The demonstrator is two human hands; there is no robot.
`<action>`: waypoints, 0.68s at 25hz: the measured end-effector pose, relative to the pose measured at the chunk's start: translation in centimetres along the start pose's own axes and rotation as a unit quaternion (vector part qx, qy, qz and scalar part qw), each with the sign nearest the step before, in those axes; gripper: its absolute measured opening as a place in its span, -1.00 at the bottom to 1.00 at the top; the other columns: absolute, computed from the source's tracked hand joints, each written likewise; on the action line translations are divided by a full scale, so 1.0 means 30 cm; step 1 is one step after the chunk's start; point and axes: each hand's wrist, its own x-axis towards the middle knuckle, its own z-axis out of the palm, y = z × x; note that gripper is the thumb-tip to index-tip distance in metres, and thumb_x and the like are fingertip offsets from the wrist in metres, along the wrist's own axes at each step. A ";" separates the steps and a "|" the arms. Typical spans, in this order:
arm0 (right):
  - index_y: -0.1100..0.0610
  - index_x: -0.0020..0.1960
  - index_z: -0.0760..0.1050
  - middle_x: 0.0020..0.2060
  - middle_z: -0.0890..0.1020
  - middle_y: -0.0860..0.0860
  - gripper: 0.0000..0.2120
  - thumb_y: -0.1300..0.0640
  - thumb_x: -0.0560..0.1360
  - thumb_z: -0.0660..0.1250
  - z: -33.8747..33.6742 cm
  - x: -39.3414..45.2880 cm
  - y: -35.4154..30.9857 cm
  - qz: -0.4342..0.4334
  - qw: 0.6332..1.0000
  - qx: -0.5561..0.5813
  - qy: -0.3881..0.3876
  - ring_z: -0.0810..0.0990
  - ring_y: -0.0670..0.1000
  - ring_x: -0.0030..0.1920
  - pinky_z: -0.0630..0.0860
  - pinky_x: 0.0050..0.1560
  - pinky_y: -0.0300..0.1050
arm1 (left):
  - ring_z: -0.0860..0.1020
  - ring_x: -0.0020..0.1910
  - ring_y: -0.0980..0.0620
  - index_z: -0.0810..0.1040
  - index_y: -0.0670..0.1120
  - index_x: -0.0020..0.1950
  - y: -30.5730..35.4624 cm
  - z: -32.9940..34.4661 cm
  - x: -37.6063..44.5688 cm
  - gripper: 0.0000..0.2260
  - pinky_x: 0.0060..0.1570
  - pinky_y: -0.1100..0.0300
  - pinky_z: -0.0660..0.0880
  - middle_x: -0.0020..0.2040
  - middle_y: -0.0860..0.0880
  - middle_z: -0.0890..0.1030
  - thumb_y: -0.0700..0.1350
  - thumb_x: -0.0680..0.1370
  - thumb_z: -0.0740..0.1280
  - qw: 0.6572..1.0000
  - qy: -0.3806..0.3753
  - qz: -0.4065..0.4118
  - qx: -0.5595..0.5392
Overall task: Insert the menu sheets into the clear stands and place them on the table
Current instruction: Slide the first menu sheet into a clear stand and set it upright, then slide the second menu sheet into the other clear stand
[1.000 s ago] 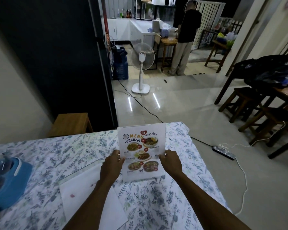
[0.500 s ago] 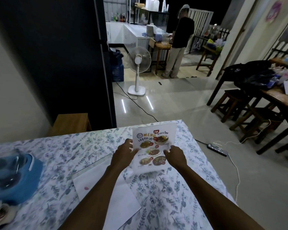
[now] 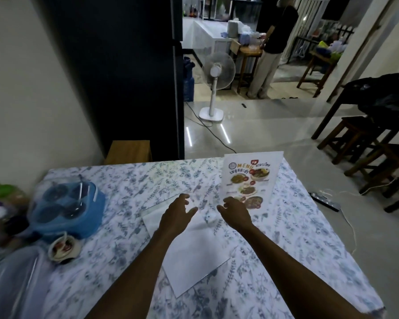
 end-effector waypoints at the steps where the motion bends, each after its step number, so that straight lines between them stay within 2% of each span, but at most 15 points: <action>1: 0.16 0.04 0.55 0.13 0.62 0.15 -0.71 -0.05 0.52 0.25 0.029 -0.008 -0.014 -0.012 1.000 -0.018 -0.018 0.55 0.19 0.21 0.45 0.05 -0.04 | 0.58 0.10 -0.03 0.40 0.03 0.32 -0.040 -0.007 -0.026 -0.58 0.10 -0.03 0.54 0.17 0.04 0.57 0.13 0.53 0.38 1.000 0.000 -0.013 0.004; 2: 0.15 -0.16 0.50 0.04 0.63 0.18 -0.76 -0.02 0.52 0.23 0.064 -0.010 -0.024 -0.029 0.998 -0.035 -0.041 0.58 0.22 0.13 0.40 -0.05 -0.07 | 0.58 0.12 -0.04 0.40 0.02 0.31 -0.085 -0.015 -0.056 -0.57 0.11 -0.04 0.54 0.18 0.03 0.57 0.14 0.52 0.38 1.000 0.001 -0.030 0.003; 3: 0.15 -0.28 0.40 -0.06 0.63 0.20 -0.72 0.00 0.52 0.21 0.096 -0.018 -0.036 -0.042 0.995 -0.053 -0.069 0.59 0.22 0.05 0.35 -0.11 -0.09 | 0.58 0.14 -0.05 0.40 0.02 0.32 -0.131 -0.020 -0.085 -0.57 0.13 -0.04 0.53 0.19 0.02 0.58 0.14 0.52 0.38 0.999 -0.001 -0.048 0.002; 6: 0.14 -0.39 0.21 -0.34 0.45 0.09 -0.62 0.04 0.56 0.16 0.177 -0.037 -0.047 -0.081 0.980 -0.125 -0.131 0.51 0.18 -0.11 0.25 -0.16 -0.11 | 0.57 0.19 -0.07 0.39 -0.01 0.34 -0.245 -0.026 -0.161 -0.55 0.14 0.01 0.51 0.24 -0.05 0.57 0.12 0.52 0.39 0.995 -0.014 -0.096 0.015; 7: 0.13 -0.40 0.17 -0.35 0.42 0.08 -0.60 0.04 0.56 0.16 0.200 -0.041 -0.044 -0.087 0.977 -0.136 -0.137 0.50 0.19 -0.11 0.26 -0.16 -0.10 | 0.57 0.20 -0.07 0.39 -0.02 0.34 -0.274 -0.026 -0.180 -0.54 0.15 0.01 0.51 0.25 -0.07 0.56 0.11 0.52 0.39 0.994 -0.018 -0.106 0.016; 8: 0.12 -0.40 0.16 -0.29 0.48 0.13 -0.59 0.03 0.57 0.16 0.222 -0.039 -0.039 -0.100 0.975 -0.143 -0.136 0.54 0.20 -0.08 0.30 -0.16 -0.09 | 0.57 0.20 -0.08 0.39 -0.02 0.34 -0.297 -0.022 -0.196 -0.54 0.15 0.00 0.51 0.26 -0.08 0.56 0.11 0.53 0.39 0.993 -0.021 -0.111 0.017; 11: 0.06 -0.41 0.16 -0.01 0.61 0.25 -0.58 0.00 0.58 0.17 0.270 -0.052 -0.031 -0.092 0.971 -0.158 -0.155 0.58 0.24 0.07 0.40 -0.04 -0.06 | 0.57 0.21 -0.09 0.39 -0.05 0.36 -0.338 -0.003 -0.236 -0.53 0.16 0.03 0.50 0.26 -0.11 0.56 0.09 0.53 0.39 0.991 -0.030 -0.131 0.011; 12: 0.05 -0.39 0.25 0.04 0.62 0.24 -0.61 0.00 0.58 0.19 0.284 -0.059 -0.025 -0.084 0.972 -0.152 -0.158 0.57 0.24 0.11 0.42 0.01 -0.06 | 0.56 0.22 -0.10 0.39 -0.06 0.36 -0.349 0.007 -0.249 -0.54 0.15 0.06 0.49 0.26 -0.12 0.55 0.07 0.53 0.40 0.989 -0.033 -0.141 0.010; 13: 0.08 -0.28 0.42 0.10 0.61 0.22 -0.72 -0.01 0.57 0.22 0.291 -0.075 -0.019 -0.062 0.978 -0.132 -0.152 0.55 0.24 0.17 0.44 0.10 -0.04 | 0.56 0.21 -0.11 0.39 -0.08 0.36 -0.366 0.020 -0.261 -0.54 0.14 0.07 0.47 0.25 -0.13 0.56 0.05 0.53 0.40 0.988 -0.035 -0.149 0.011; 14: 0.13 -0.02 0.53 0.17 0.57 0.21 -0.78 -0.03 0.55 0.25 0.305 -0.087 0.002 -0.043 0.982 -0.118 -0.144 0.51 0.24 0.23 0.43 0.18 0.00 | 0.56 0.20 -0.13 0.39 -0.10 0.36 -0.379 0.033 -0.273 -0.54 0.14 0.07 0.47 0.24 -0.15 0.56 0.03 0.53 0.40 0.986 -0.039 -0.160 0.013; 15: 0.16 0.22 0.46 0.22 0.52 0.22 -0.64 -0.04 0.53 0.28 0.320 -0.106 0.025 -0.009 0.986 -0.113 -0.120 0.47 0.27 0.27 0.43 0.22 0.07 | 0.57 0.19 -0.15 0.39 -0.12 0.36 -0.391 0.049 -0.284 -0.53 0.14 0.07 0.48 0.22 -0.18 0.56 0.02 0.53 0.40 0.984 -0.042 -0.173 0.015; 16: 0.17 0.34 0.35 0.23 0.47 0.23 -0.53 -0.04 0.52 0.28 0.334 -0.127 0.054 0.019 0.987 -0.126 -0.100 0.44 0.30 0.27 0.44 0.21 0.13 | 0.56 0.20 -0.17 0.38 -0.14 0.36 -0.403 0.067 -0.296 -0.52 0.14 0.06 0.48 0.21 -0.19 0.56 0.02 0.53 0.41 0.980 -0.045 -0.191 0.016; 17: 0.18 0.36 0.29 0.22 0.44 0.24 -0.50 -0.03 0.51 0.29 0.345 -0.156 0.075 0.043 0.985 -0.146 -0.078 0.43 0.31 0.25 0.46 0.17 0.17 | 0.56 0.21 -0.19 0.38 -0.16 0.36 -0.405 0.082 -0.311 -0.51 0.13 0.08 0.47 0.22 -0.21 0.56 0.01 0.53 0.41 0.977 -0.044 -0.209 0.014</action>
